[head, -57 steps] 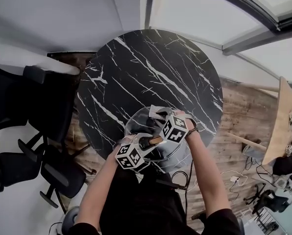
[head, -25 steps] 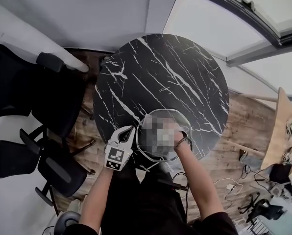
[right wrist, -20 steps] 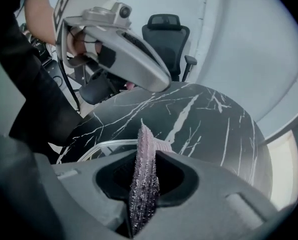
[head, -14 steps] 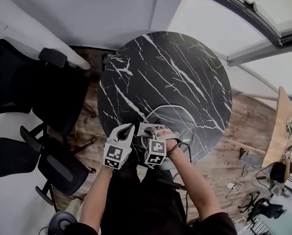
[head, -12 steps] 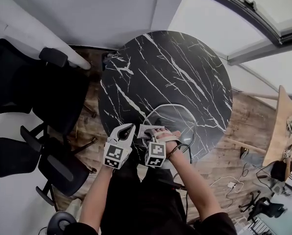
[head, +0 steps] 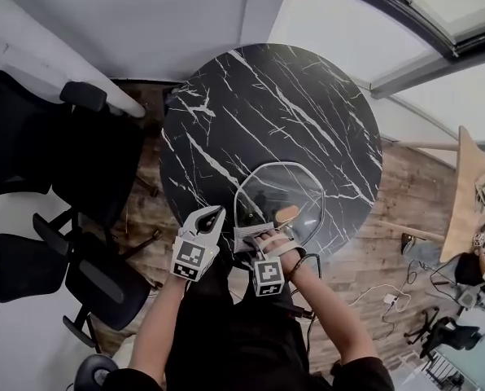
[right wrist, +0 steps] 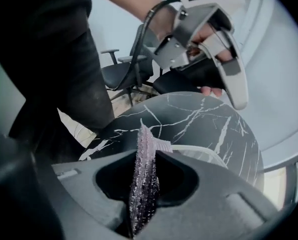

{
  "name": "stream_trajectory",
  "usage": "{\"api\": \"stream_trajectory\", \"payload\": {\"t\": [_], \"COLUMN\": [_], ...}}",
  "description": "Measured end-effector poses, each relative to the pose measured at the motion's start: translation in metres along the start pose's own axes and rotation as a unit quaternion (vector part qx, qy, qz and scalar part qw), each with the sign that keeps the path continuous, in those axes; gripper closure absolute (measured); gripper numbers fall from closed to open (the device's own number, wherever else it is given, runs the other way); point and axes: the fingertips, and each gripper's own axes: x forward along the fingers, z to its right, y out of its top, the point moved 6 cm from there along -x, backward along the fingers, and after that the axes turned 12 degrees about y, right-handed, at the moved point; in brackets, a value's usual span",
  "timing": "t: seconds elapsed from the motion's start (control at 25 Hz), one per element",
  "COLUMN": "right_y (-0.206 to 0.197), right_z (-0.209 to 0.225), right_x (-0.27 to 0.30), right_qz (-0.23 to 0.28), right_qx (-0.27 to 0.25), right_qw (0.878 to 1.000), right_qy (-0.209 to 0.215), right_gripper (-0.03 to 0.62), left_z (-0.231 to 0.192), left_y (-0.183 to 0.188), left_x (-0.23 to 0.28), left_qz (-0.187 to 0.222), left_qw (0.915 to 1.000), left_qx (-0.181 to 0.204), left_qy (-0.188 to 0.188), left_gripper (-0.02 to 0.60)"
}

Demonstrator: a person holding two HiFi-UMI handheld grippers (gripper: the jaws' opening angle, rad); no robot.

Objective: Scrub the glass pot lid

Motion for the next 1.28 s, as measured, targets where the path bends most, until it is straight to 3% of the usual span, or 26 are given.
{"api": "stream_trajectory", "payload": {"t": [0.24, 0.4, 0.56, 0.88, 1.0, 1.12, 1.2, 1.28], "right_y": [-0.029, -0.054, -0.085, -0.189, -0.225, -0.244, -0.245, -0.239], "right_z": [-0.043, -0.057, -0.075, -0.093, -0.080, -0.052, -0.028, -0.005], "right_x": [-0.009, -0.019, -0.032, -0.064, -0.088, -0.118, -0.141, -0.167], "right_qz": [0.009, 0.029, 0.047, 0.072, 0.055, 0.060, 0.091, 0.140], "right_qx": [-0.039, -0.062, -0.071, -0.062, -0.023, 0.047, 0.114, 0.187], "right_qw": [0.999, 0.996, 0.993, 0.988, 0.994, 0.997, 0.988, 0.964], "right_qy": [0.031, 0.050, 0.078, 0.122, 0.087, 0.007, -0.058, -0.129], "right_gripper": [0.514, 0.514, 0.514, 0.514, 0.516, 0.516, 0.516, 0.516], "left_z": [0.019, 0.041, 0.070, 0.105, 0.111, 0.116, 0.118, 0.119], "left_y": [-0.005, -0.008, -0.006, 0.002, 0.006, 0.014, 0.024, 0.035], "left_x": [-0.002, 0.006, 0.013, 0.022, 0.018, 0.014, 0.013, 0.011], "left_qz": [-0.008, -0.014, -0.016, -0.024, -0.028, -0.030, -0.027, -0.018], "left_qw": [0.9999, 0.9992, 0.9993, 0.9982, 0.9976, 0.9981, 0.9985, 0.9985], "left_qx": [0.009, 0.037, 0.033, 0.056, 0.064, 0.054, 0.047, 0.049], "left_qy": [0.004, 0.000, -0.006, -0.004, 0.001, 0.006, 0.011, 0.018], "left_gripper": [0.580, 0.580, 0.580, 0.580, 0.580, 0.580, 0.580, 0.580]}}
